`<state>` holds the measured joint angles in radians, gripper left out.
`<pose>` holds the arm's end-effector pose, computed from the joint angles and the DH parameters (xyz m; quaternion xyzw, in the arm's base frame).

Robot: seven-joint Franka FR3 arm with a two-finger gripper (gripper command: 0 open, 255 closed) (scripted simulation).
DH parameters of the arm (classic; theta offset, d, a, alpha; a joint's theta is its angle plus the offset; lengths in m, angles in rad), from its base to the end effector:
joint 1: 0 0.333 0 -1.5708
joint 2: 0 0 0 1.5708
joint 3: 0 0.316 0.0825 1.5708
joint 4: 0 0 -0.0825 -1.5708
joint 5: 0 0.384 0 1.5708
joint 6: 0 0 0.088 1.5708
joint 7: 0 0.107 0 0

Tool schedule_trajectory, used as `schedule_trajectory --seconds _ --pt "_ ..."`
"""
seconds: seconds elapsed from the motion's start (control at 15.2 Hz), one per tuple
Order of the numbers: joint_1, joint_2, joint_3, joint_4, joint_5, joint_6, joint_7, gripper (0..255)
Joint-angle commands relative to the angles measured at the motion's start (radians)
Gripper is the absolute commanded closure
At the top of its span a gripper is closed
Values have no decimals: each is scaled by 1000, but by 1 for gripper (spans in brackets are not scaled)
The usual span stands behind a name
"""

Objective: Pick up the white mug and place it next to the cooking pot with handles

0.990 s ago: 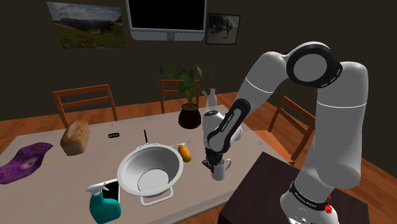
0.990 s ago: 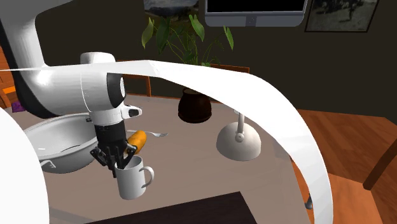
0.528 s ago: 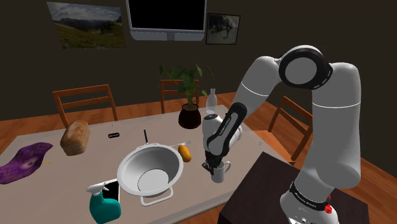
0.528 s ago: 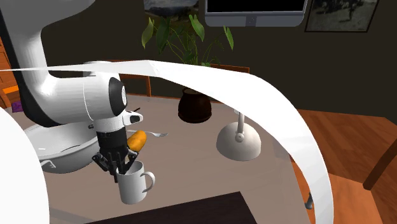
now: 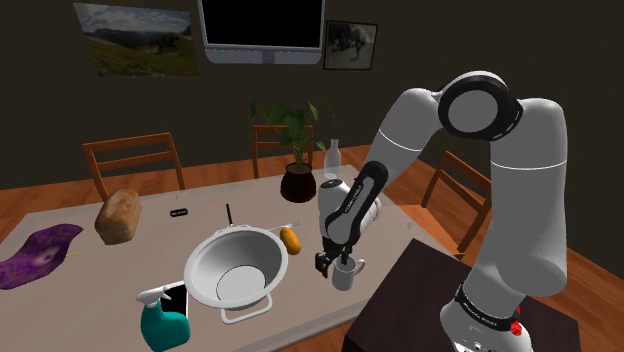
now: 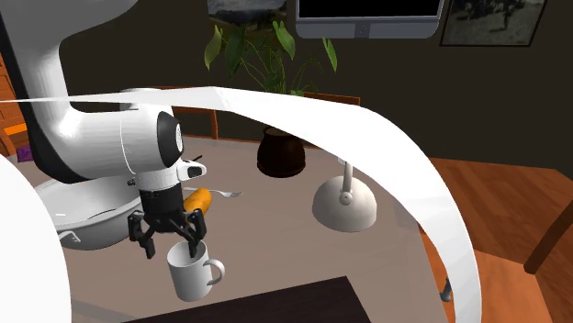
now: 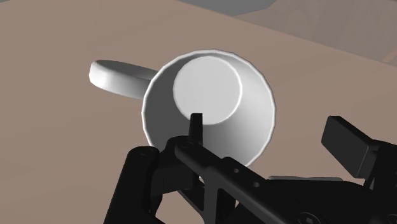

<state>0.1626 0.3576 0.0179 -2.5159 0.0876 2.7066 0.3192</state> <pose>0.4313 0.0764 0.1315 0.9902 -0.1103 -0.0853 0.0029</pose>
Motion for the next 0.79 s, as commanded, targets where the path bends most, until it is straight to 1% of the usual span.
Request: schedule_trajectory --seconds 0.0,0.26,0.73 --pt "0 0 0 0 0 0 0 0" --pt "1 -131 -9 2 -13 -133 9 0" --pt "1 -131 -9 2 -13 -133 9 0"
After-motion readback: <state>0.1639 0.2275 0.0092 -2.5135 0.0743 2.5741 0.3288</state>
